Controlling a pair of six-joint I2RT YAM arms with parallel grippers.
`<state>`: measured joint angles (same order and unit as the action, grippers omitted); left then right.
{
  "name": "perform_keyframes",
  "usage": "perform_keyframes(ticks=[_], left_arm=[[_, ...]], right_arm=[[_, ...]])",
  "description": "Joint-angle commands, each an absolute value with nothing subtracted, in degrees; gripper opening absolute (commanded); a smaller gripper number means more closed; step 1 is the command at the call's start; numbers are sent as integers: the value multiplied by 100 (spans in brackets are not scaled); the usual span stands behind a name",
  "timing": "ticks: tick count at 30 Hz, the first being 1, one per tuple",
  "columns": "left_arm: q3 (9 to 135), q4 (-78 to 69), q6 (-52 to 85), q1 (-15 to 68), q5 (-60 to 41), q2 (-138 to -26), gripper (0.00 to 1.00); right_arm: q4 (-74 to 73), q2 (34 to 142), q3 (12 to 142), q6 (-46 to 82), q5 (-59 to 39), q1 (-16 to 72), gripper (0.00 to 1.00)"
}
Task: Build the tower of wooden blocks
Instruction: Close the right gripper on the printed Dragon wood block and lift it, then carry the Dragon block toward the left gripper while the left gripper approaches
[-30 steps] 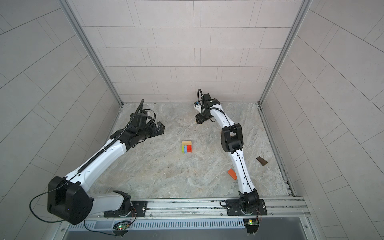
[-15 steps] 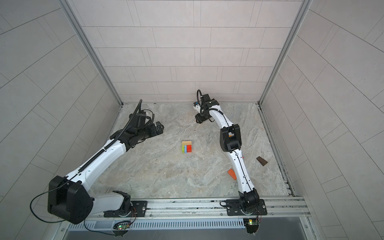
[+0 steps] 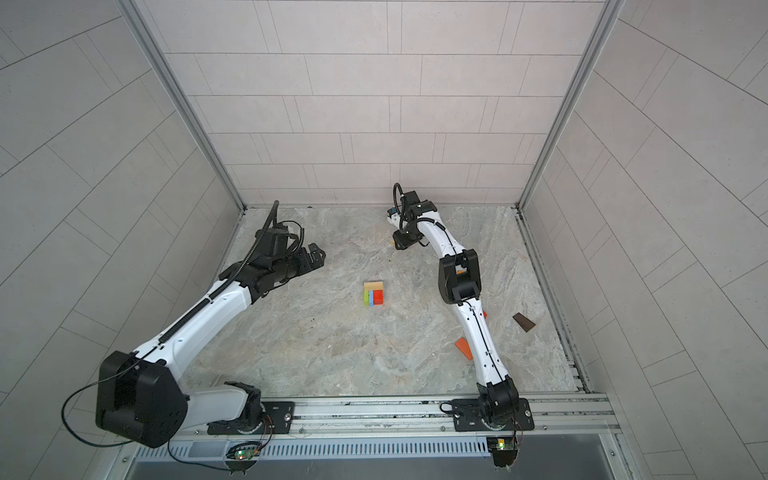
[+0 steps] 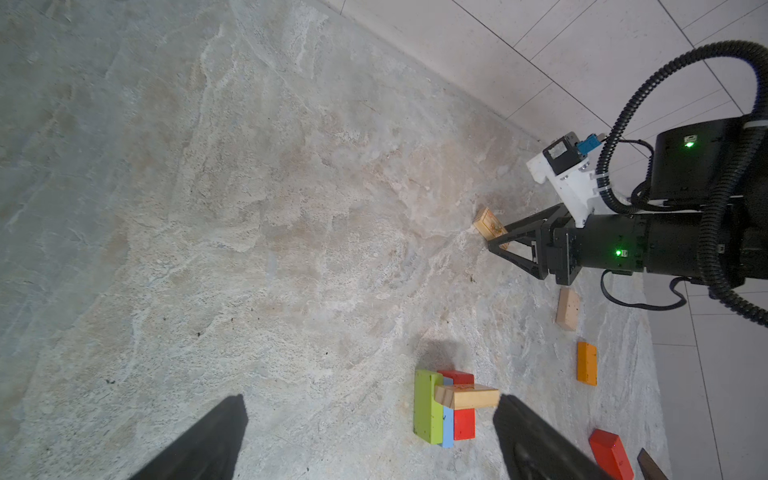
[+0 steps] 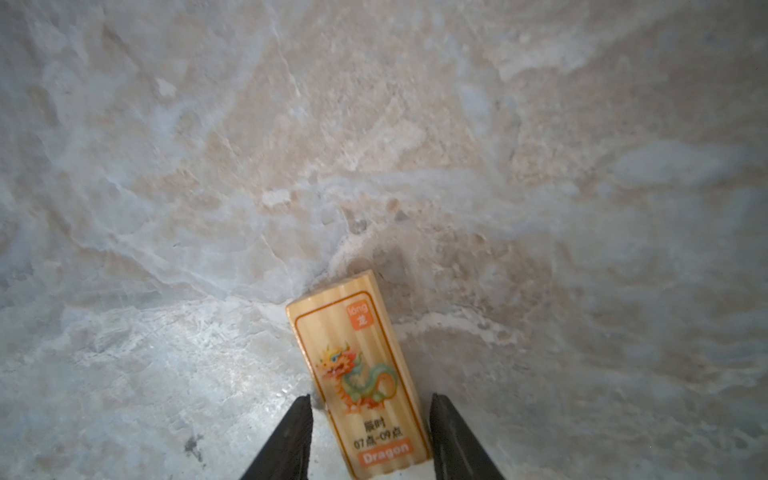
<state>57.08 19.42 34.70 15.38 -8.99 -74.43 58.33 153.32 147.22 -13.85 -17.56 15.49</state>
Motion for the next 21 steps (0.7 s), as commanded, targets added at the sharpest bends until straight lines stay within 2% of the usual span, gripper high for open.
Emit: perform_keyframes(ticks=[1,5,9,11,15,21], left_arm=[[5625,1813,3507,1484,-961,-7354,100],[5610,1778,3515,1442,-1053,-7399,100],[5542,1611,3546,1369,-1226,-7378,100],[5487,1471,3583,1336,-1407,-7356,100],[5521,1290,3527,1329,-1710,-7311,91],[6204,2054,3429,1542,-1481,-7286,83]], right_arm=[[6073,15449,14829,-1481,-1699,1583,35],[6118,15441,14766,-1510,-1645,1582,21],[6018,15250,14513,-1388,-1760,1583,13],[5908,15023,14289,-1124,-1831,1582,11],[5827,14390,13861,-856,-2142,1589,8],[4920,12816,12228,-147,-2139,1772,5]])
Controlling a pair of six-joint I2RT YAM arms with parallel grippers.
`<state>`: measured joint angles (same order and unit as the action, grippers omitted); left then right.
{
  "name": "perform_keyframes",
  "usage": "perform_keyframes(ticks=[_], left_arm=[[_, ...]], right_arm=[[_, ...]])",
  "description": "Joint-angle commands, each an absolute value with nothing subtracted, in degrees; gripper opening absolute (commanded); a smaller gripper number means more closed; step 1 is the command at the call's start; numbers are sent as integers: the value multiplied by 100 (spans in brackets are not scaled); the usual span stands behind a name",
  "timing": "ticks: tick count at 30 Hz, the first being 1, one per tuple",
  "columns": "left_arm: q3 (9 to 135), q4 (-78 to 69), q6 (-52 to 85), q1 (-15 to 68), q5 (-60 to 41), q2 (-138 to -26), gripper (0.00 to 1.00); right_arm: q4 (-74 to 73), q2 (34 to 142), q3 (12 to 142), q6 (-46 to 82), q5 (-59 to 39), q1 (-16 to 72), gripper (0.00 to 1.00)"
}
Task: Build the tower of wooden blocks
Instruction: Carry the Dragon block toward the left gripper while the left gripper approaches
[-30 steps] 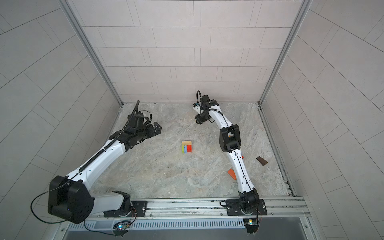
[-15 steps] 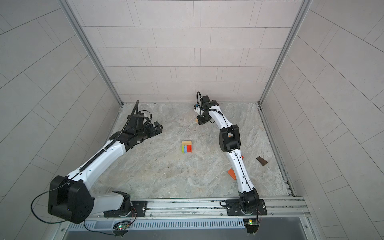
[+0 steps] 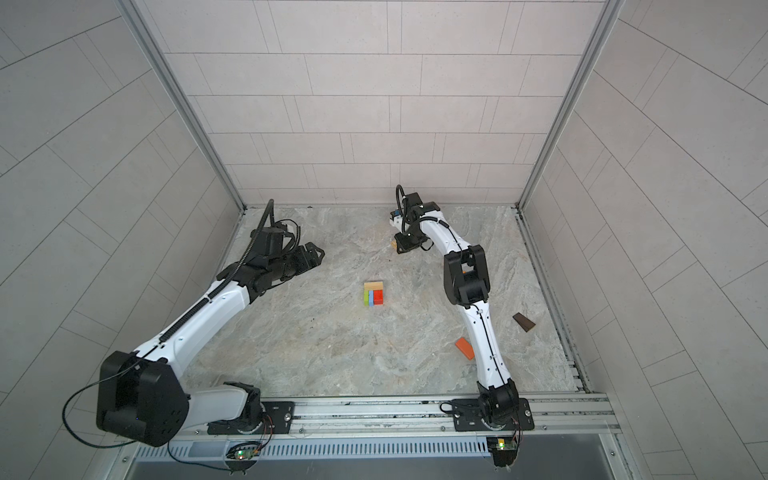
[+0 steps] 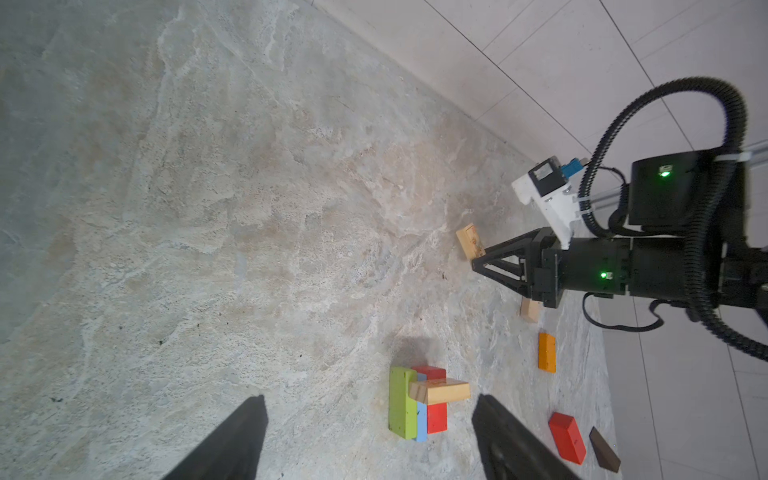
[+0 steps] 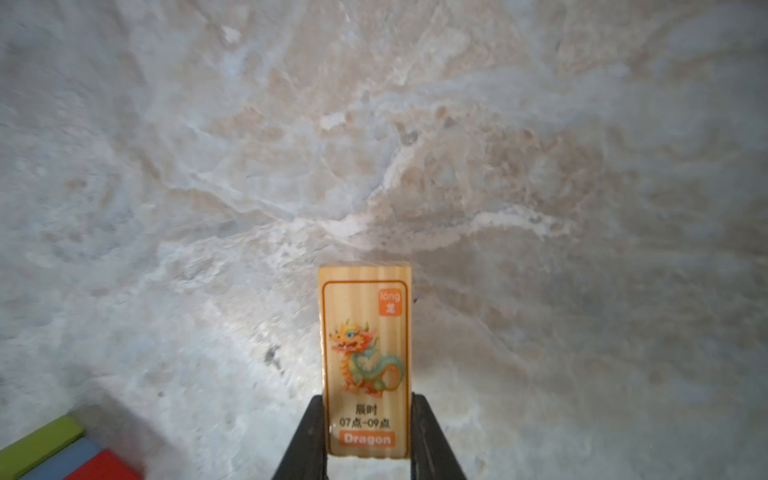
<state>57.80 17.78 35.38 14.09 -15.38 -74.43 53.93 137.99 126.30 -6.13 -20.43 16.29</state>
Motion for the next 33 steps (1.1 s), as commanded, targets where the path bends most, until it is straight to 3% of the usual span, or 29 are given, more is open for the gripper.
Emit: perform_keyframes(ticks=[1,15,22,33], left_arm=[[6330,2199,3379,1661,-1382,-7268,83],[6607,1918,3755,3580,-421,-7334,81],[6590,1490,4107,4165,-306,-7572,74],[6558,1300,4288,4430,-97,-7777,63]], right_arm=[[4657,12489,11842,41,-2167,1805,5],[111,8368,6237,3135,-3249,2234,6],[-420,7576,5328,3656,-3413,2530,6],[-974,7342,4952,4122,-3777,2766,6]])
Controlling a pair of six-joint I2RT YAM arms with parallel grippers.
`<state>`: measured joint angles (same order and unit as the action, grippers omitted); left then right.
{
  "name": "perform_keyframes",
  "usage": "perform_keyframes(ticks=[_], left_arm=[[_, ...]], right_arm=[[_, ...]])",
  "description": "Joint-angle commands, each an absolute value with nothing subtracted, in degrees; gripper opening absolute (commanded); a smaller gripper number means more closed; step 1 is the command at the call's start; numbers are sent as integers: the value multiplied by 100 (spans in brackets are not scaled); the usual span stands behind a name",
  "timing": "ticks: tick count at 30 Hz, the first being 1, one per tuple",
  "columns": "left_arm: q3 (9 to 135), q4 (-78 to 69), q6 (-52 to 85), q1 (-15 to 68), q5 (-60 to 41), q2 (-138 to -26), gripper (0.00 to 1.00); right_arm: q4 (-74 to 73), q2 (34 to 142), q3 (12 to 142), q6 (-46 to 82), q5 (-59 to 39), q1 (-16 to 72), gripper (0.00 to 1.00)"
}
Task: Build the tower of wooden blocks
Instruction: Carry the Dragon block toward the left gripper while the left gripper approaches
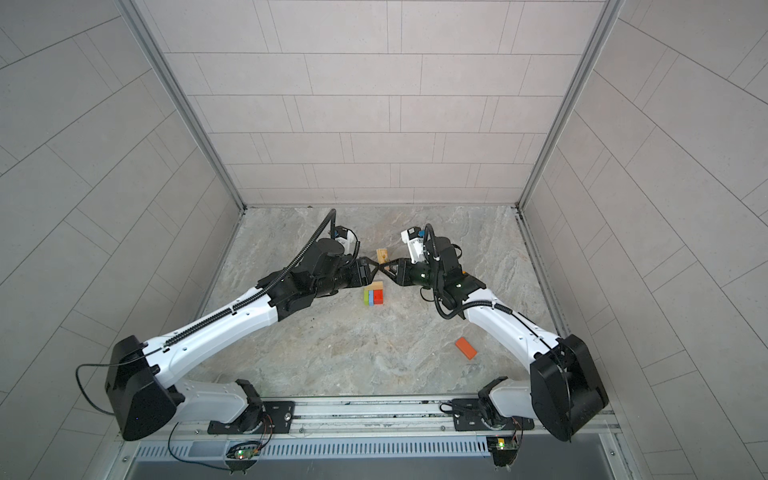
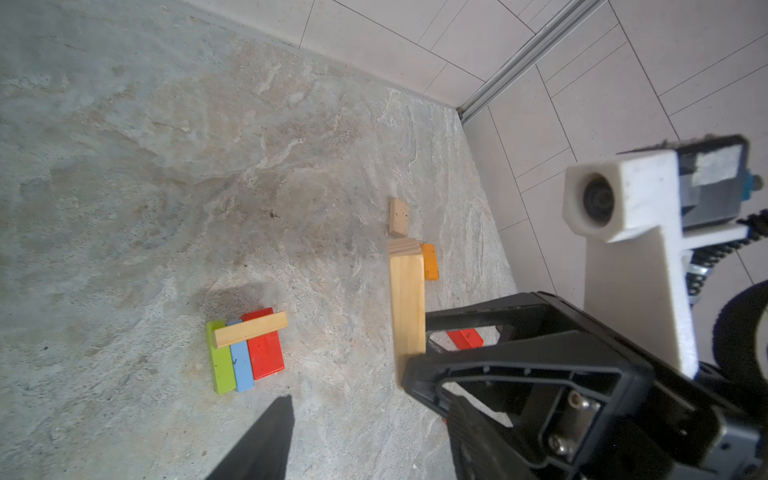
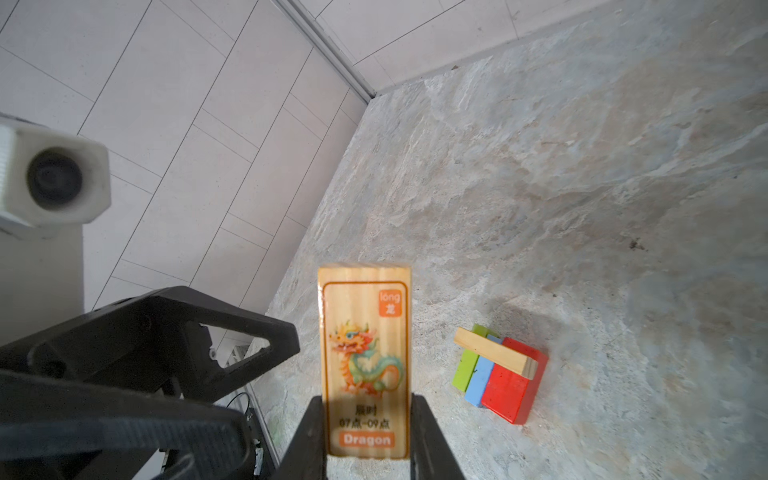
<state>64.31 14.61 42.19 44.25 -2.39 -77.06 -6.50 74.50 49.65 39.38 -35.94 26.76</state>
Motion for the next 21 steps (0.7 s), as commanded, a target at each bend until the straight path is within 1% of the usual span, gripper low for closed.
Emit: perform_keyframes(ticks=[1,10,21], left_arm=[[6616,1330,4265,4430,-80,-7804,61],[6917,1468,4184,4430,52,-8090,49],[6924,1393,4184,4430,1,-8218,25]], right_arm=[[-992,7347,4950,4129,-3798,2784,6],[-1247,7355,4880,4254,-3976,2874,6],[-1389,7446,4807,4304,-4047,2892,6]])
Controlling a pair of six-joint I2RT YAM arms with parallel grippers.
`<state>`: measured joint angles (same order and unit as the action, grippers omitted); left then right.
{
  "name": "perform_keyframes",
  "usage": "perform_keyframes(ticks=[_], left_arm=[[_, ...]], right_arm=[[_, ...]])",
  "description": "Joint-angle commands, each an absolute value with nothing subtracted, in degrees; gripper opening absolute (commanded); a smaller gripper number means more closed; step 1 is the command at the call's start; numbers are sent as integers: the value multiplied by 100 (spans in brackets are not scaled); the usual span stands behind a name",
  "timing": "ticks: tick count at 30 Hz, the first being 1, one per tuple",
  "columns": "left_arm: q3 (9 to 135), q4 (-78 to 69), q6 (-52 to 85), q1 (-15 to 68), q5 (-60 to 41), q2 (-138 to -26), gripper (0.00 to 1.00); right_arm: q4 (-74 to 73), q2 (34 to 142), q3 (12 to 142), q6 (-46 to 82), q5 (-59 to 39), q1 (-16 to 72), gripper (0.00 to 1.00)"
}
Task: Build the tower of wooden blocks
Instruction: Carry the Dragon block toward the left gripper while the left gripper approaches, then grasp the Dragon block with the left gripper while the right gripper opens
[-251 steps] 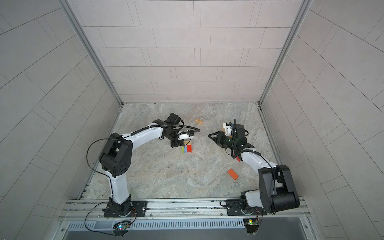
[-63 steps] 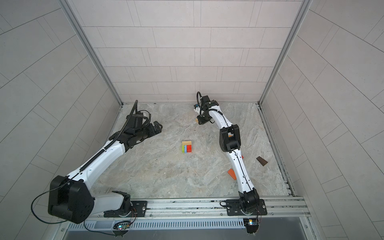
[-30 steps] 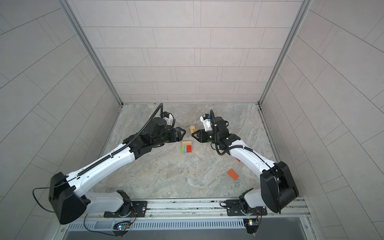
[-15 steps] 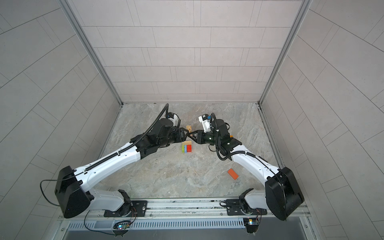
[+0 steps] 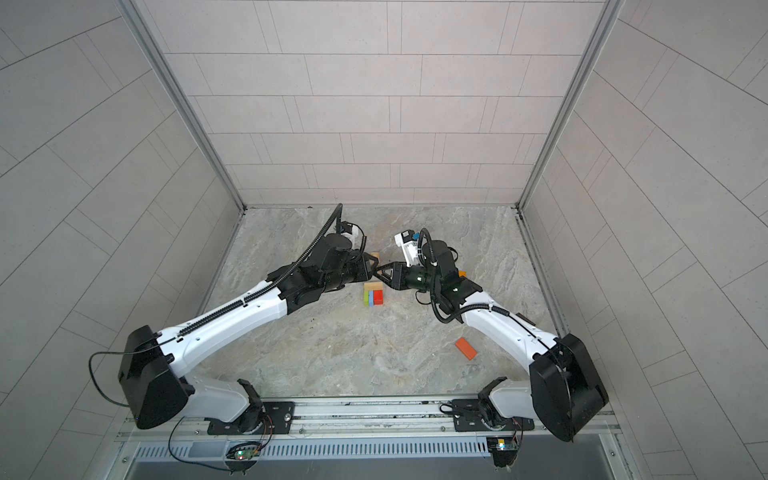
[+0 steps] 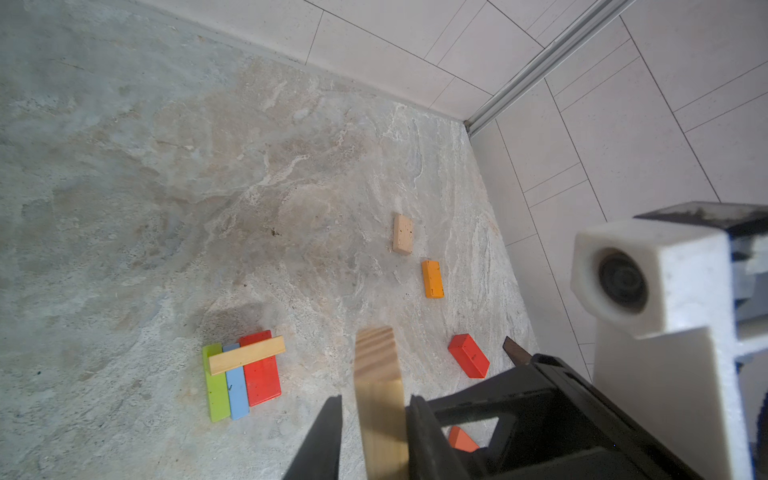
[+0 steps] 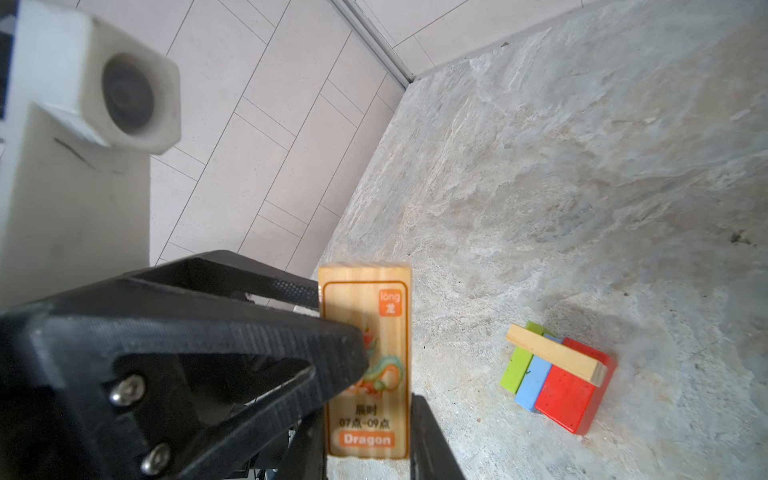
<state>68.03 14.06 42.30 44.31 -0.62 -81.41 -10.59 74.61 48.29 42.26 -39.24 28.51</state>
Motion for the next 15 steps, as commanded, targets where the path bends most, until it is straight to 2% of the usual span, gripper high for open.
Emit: perform_keyframes(ticks=[1,4,8,12,15], left_arm=[[6925,1397,4184,4430,-7,-8222,22],[6906,1405,4020,4430,-30,-8225,14],[6917,1500,3934,4430,-61,-8201,9],[7022,1806,3664,4425,-70,-8165,7],[7293,2292,3199,4408,-91,-8164,6]], right_arm=[[-1397,7459,4795,4301,-4060,2891,7],[-1473,7464,4751,4310,-4064,2889,11],[-1560,7475,4746,4336,-4074,2891,19],[-1687,7456,4694,4333,-4124,2883,39],[-1710,7375,4604,4291,-4152,2823,49]])
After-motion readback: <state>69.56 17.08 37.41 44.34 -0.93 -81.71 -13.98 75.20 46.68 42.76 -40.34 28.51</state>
